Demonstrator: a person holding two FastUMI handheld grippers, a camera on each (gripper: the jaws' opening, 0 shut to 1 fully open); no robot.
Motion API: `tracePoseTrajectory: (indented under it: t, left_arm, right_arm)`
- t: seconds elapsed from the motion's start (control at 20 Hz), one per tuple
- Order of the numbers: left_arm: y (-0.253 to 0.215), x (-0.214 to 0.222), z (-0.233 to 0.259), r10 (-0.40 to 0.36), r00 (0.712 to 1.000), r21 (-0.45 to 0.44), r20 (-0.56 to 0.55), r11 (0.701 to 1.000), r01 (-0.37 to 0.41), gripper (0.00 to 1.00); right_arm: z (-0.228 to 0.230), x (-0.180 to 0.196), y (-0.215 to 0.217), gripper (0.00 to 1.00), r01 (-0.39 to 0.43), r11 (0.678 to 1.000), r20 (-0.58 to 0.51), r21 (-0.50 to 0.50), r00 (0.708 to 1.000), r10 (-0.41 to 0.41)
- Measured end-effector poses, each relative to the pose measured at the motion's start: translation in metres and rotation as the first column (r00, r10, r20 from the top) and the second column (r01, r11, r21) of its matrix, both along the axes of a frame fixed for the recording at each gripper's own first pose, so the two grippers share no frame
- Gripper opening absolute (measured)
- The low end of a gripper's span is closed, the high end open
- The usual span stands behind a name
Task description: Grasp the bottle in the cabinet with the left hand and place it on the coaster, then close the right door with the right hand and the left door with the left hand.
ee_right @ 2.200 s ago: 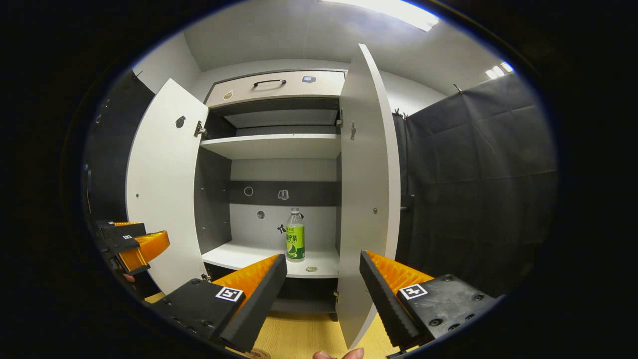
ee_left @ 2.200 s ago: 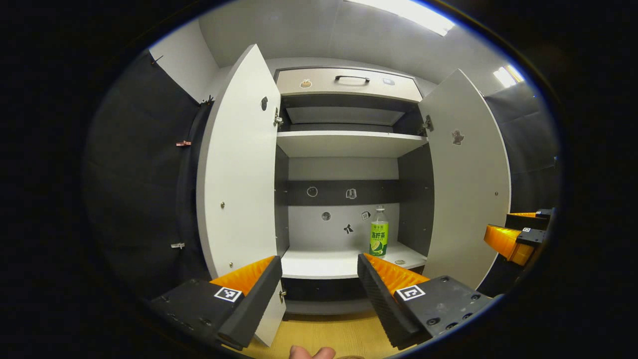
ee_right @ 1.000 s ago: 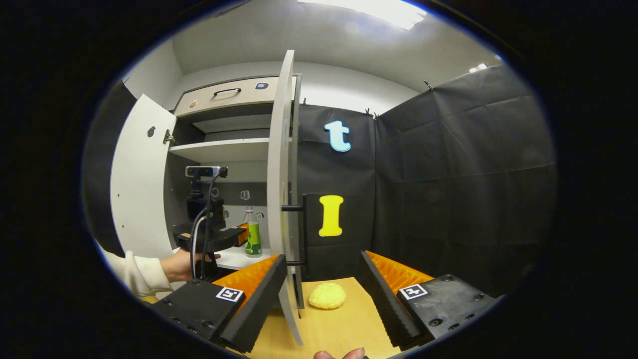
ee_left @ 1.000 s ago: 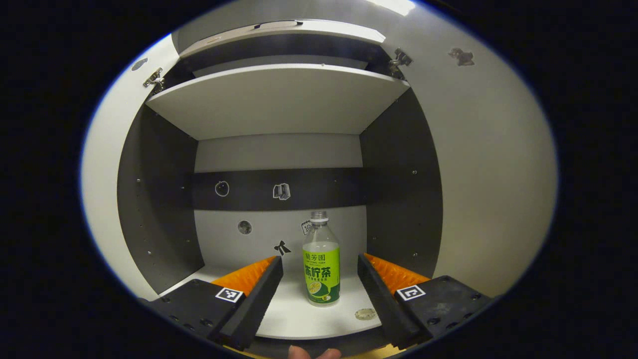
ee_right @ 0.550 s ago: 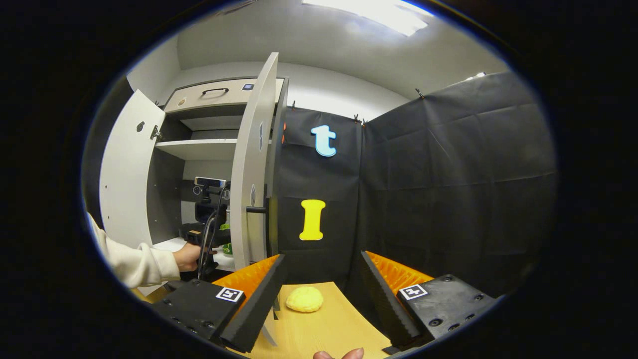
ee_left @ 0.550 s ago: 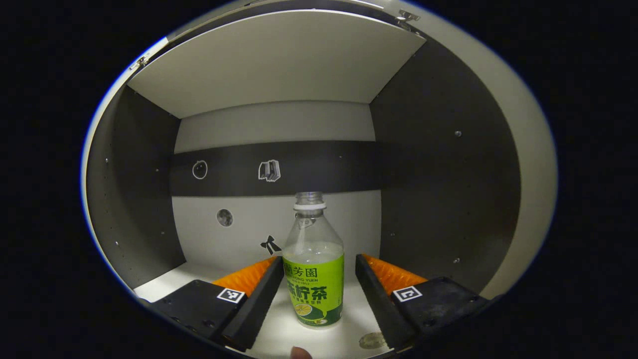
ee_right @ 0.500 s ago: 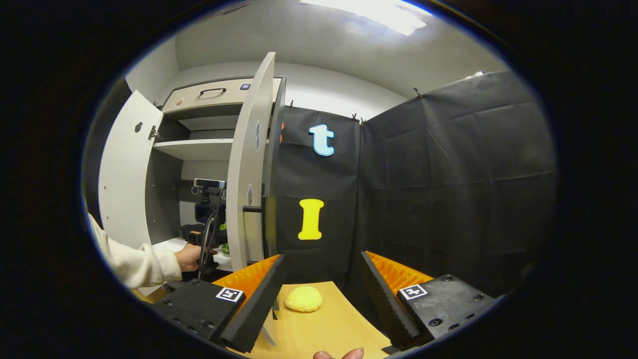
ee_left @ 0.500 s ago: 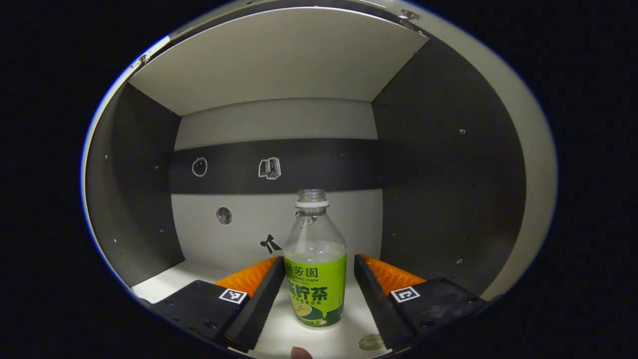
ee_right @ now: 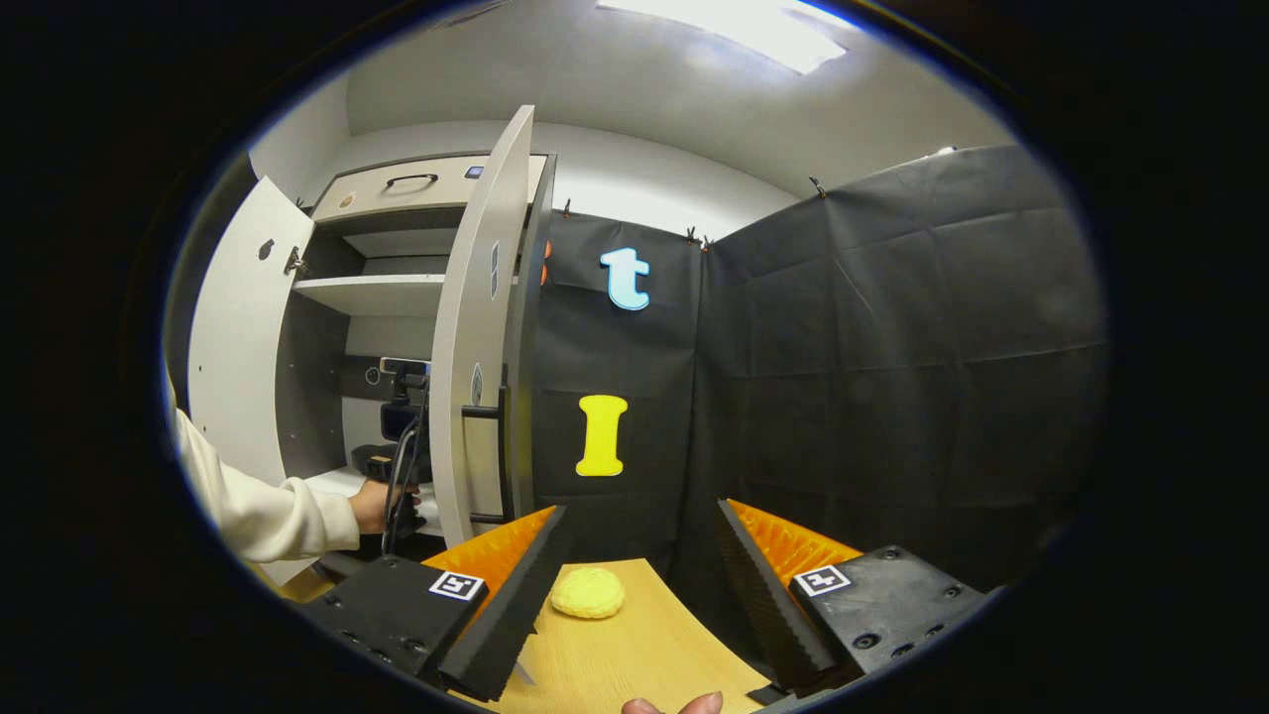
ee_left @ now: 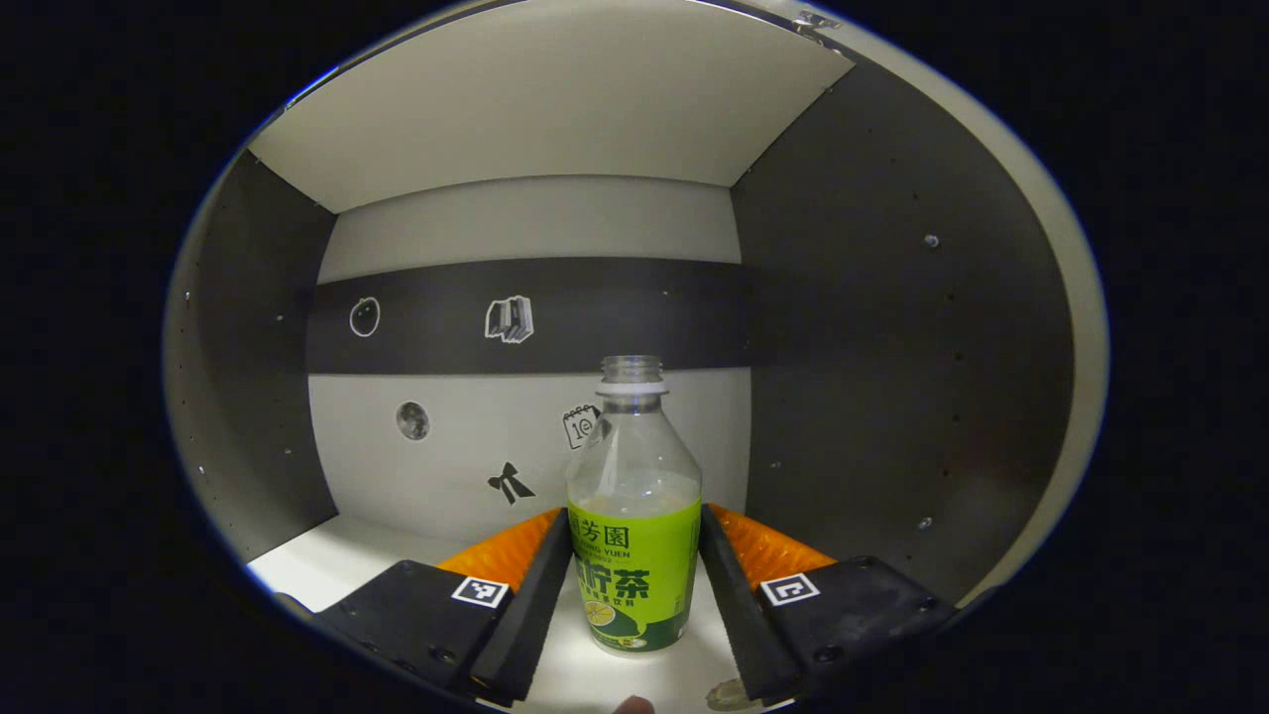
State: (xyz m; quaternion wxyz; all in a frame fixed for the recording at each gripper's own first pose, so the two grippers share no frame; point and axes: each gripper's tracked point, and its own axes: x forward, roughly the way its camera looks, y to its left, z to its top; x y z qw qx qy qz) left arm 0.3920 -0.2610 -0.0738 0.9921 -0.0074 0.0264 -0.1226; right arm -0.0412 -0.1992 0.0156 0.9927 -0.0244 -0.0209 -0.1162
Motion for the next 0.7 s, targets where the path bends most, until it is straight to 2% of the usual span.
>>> tracePoseTrajectory:
  t: [0.3, 0.5, 0.7]
  left_arm:
    - [0.021, -0.047, 0.047, -0.042, 0.997, -0.038, 0.065, 0.998, 0.045, 0.74]
    - [0.065, -0.119, 0.067, -0.05, 0.996, -0.096, 0.08, 0.994, 0.058, 0.73]
    - [0.119, -0.197, 0.056, -0.029, 0.995, -0.083, 0.097, 0.996, 0.038, 0.73]
  right_arm:
    - [0.005, -0.004, 0.005, 0.97, 0.0, 1.0, 0.014, 0.01, 1.0, 0.0]
    - [0.008, -0.005, 0.021, 0.97, -0.021, 1.0, 0.026, 0.019, 0.999, 0.021]
    - [0.013, -0.009, 0.04, 0.97, -0.044, 0.999, 0.043, -0.001, 0.998, 0.044]
